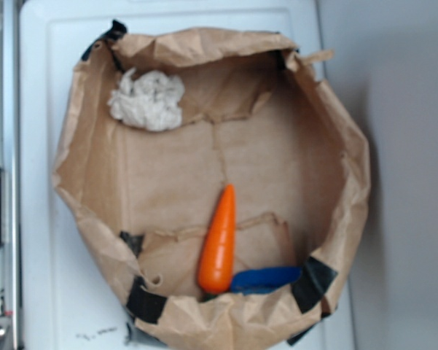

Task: Grab the white paper.

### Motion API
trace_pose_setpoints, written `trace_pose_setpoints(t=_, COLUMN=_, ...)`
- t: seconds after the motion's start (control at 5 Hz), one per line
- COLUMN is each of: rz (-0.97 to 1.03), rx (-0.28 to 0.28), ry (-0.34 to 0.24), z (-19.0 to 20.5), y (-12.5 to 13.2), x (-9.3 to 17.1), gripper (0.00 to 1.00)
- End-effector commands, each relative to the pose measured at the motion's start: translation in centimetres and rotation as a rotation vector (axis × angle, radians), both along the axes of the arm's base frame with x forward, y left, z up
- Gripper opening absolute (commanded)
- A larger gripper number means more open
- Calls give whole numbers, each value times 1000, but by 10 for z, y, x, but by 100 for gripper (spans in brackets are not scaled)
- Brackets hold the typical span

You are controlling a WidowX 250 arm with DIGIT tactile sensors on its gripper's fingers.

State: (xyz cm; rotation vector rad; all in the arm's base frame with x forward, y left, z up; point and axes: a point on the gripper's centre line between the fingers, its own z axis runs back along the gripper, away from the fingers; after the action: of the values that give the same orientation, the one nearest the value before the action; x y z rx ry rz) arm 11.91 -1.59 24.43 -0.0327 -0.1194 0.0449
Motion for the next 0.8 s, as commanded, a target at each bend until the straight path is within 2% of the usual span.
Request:
trace_pose_setpoints(t=0.0, rz=0, rx=0, ry=0, z=0, y=0, x=0, gripper=100)
trace_pose_setpoints(t=0.2, rz=-12, rx=-12, ry=10, z=-3, y=0, x=20, gripper=100)
trace_pose_setpoints(t=0.4, rz=-2, rx=-25, ry=-9, z=0, y=17, x=43, gripper=100)
trace_pose_setpoints(t=0.6, rz=-109, rx=-31, ry=18, z=-17, y=18, x=73, gripper=100)
